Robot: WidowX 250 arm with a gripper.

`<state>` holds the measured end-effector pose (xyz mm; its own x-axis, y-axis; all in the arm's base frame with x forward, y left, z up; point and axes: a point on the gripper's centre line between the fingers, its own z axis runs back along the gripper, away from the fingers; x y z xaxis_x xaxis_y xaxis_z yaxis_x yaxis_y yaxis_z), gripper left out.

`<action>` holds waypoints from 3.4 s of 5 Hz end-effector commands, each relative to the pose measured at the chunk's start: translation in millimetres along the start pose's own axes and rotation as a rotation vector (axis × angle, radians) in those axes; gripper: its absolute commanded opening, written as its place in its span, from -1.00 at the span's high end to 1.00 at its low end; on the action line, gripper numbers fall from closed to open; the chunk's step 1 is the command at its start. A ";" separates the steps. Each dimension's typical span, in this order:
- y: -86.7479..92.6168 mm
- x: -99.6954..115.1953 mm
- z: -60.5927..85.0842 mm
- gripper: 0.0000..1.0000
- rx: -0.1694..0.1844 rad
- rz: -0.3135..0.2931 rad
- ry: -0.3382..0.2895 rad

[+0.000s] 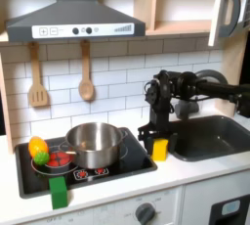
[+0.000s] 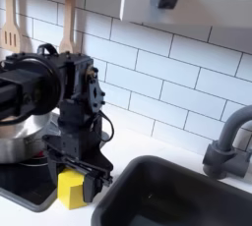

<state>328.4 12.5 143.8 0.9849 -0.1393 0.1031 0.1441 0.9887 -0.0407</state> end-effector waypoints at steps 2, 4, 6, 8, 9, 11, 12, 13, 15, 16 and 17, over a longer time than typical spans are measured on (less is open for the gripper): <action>15.3 15.1 56.4 1.00 -0.030 0.064 -0.080; 53.0 27.7 91.9 1.00 0.033 0.154 -0.166; 87.6 28.9 91.2 1.00 0.108 0.193 -0.175; 112.1 31.7 80.8 1.00 0.116 0.209 -0.177; 120.6 31.9 73.9 1.00 0.120 0.213 -0.158; 128.0 37.9 66.5 -1.00 0.121 0.210 -0.132; 129.8 35.6 62.3 -1.00 0.114 0.212 -0.121; 130.4 32.1 59.4 -1.00 0.115 0.204 -0.109; 130.7 23.7 42.2 -1.00 0.095 0.201 -0.057; 129.3 24.0 40.0 -1.00 0.092 0.194 -0.055; 128.8 23.9 38.2 -1.00 0.090 0.185 -0.050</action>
<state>366.3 139.4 181.5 0.9864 0.0464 0.1578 -0.0516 0.9982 0.0289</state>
